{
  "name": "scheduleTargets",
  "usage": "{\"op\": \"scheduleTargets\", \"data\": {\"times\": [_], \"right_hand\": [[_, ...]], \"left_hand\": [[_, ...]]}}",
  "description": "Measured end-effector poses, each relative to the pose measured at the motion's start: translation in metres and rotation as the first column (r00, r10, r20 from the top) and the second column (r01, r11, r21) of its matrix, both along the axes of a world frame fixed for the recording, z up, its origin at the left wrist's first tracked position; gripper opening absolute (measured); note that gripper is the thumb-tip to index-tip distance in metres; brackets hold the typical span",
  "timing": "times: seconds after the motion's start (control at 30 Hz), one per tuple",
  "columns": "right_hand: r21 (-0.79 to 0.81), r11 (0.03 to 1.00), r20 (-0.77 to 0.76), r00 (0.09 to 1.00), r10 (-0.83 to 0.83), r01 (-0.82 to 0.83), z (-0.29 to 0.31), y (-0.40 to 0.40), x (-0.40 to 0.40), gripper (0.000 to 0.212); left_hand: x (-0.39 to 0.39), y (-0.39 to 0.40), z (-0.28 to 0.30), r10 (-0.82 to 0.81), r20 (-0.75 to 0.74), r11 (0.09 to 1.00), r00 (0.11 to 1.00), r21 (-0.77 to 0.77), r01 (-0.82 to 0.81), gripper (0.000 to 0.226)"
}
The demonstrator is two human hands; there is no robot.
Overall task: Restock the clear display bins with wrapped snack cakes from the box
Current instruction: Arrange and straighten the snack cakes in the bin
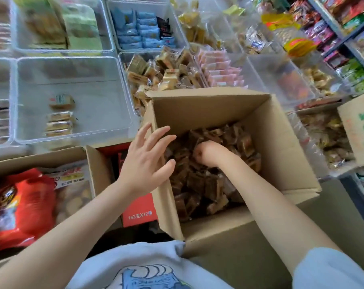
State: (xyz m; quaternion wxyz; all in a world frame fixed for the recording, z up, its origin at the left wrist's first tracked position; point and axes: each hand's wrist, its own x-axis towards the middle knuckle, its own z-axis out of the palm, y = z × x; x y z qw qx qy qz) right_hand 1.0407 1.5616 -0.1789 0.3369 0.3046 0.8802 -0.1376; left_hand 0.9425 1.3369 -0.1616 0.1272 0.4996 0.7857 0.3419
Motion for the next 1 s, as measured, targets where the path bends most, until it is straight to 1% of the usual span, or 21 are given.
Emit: {"op": "scheduleTargets", "data": {"times": [0.13,0.2,0.27,0.3,0.37,0.4,0.43,0.47,0.5,0.57,0.6,0.63,0.67,0.7,0.73,0.77,0.8,0.87,0.9,0.93,1.0], "right_hand": [[0.147,0.974,0.055,0.984,0.168,-0.175,-0.04,0.02,-0.011,0.046],[0.132,0.976,0.132,0.979,0.158,-0.175,-0.054,0.026,-0.008,0.05],[0.077,0.986,0.153,0.978,0.138,-0.151,-0.061,0.024,-0.005,0.05],[0.06,0.988,0.115,0.984,0.134,-0.142,-0.061,0.023,-0.004,0.046],[0.015,0.994,0.008,0.994,0.107,-0.108,-0.052,0.022,-0.005,0.024],[-0.021,0.998,-0.043,0.998,0.054,-0.055,-0.044,0.024,-0.006,0.012],[-0.08,0.997,-0.103,0.994,-0.031,0.023,-0.033,0.027,-0.007,0.009],[-0.162,0.98,-0.173,0.974,-0.147,0.119,-0.02,0.03,-0.007,0.013],[-0.248,0.947,-0.257,0.929,-0.268,0.204,-0.004,0.031,-0.007,0.016],[-0.447,0.85,-0.384,0.799,-0.463,0.277,0.031,0.031,-0.005,0.018],[-0.557,0.785,-0.404,0.737,-0.541,0.27,0.046,0.029,-0.002,0.019],[-0.678,0.69,-0.388,0.675,-0.628,0.252,0.062,0.024,0.0,0.02],[-0.779,0.588,-0.356,0.619,-0.7,0.217,0.077,0.017,0.001,0.021],[-0.853,0.493,-0.321,0.573,-0.754,0.171,0.09,0.009,0.001,0.022],[-0.892,0.434,-0.304,0.544,-0.782,0.125,0.102,0.001,0.0,0.024],[-0.91,0.406,-0.304,0.529,-0.792,0.086,0.113,-0.009,-0.003,0.025],[-0.913,0.406,-0.32,0.525,-0.789,0.053,0.12,-0.019,-0.008,0.027],[-0.9,0.435,-0.369,0.536,-0.759,-0.004,0.13,-0.044,-0.022,0.03],[-0.882,0.471,-0.404,0.549,-0.732,-0.021,0.133,-0.057,-0.032,0.03],[-0.848,0.529,-0.449,0.568,-0.69,-0.028,0.135,-0.071,-0.043,0.031],[-0.752,0.658,-0.531,0.62,-0.577,-0.031,0.135,-0.098,-0.069,0.032]], "left_hand": [[0.004,-0.001,0.003,0.039,0.046,0.999,0.998,-0.018,-0.038,0.062],[0.005,-0.001,0.004,0.053,0.049,0.998,0.997,-0.025,-0.052,0.062],[0.005,0.0,0.003,0.059,0.054,0.998,0.997,-0.029,-0.057,0.062],[0.005,0.0,0.004,0.059,0.063,0.998,0.996,-0.032,-0.057,0.062],[0.006,0.0,0.005,0.053,0.082,0.998,0.995,-0.036,-0.05,0.062],[0.005,0.0,0.004,0.05,0.087,0.998,0.995,-0.037,-0.047,0.062],[0.004,0.0,0.005,0.044,0.083,0.998,0.996,-0.042,-0.041,0.063],[0.005,-0.001,0.004,0.04,0.071,0.998,0.997,-0.05,-0.037,0.063],[0.003,-0.002,0.007,0.033,0.054,0.998,0.998,-0.052,-0.031,0.063],[0.002,-0.002,0.009,0.019,0.033,0.997,0.999,-0.076,-0.016,0.065],[0.003,-0.001,0.009,0.01,0.033,0.995,0.999,-0.095,-0.007,0.066],[0.003,-0.001,0.01,0.004,0.051,0.994,0.999,-0.105,0.001,0.067],[0.003,-0.002,0.013,0.012,0.103,0.996,0.995,-0.094,-0.002,0.067],[0.0,-0.002,0.019,0.039,0.212,0.998,0.977,-0.052,-0.028,0.065],[-0.004,-0.003,0.028,0.081,0.364,0.996,0.928,0.004,-0.088,0.065],[-0.011,-0.004,0.037,0.119,0.52,0.983,0.846,0.055,-0.172,0.065],[-0.019,-0.007,0.047,0.141,0.649,0.964,0.748,0.083,-0.254,0.066],[-0.041,-0.017,0.065,0.129,0.796,0.937,0.591,0.096,-0.335,0.064],[-0.052,-0.024,0.07,0.103,0.827,0.935,0.553,0.11,-0.338,0.058],[-0.064,-0.033,0.073,0.088,0.835,0.931,0.542,0.124,-0.342,0.048],[-0.09,-0.054,0.073,0.1,0.822,0.918,0.56,0.142,-0.371,0.029]]}}
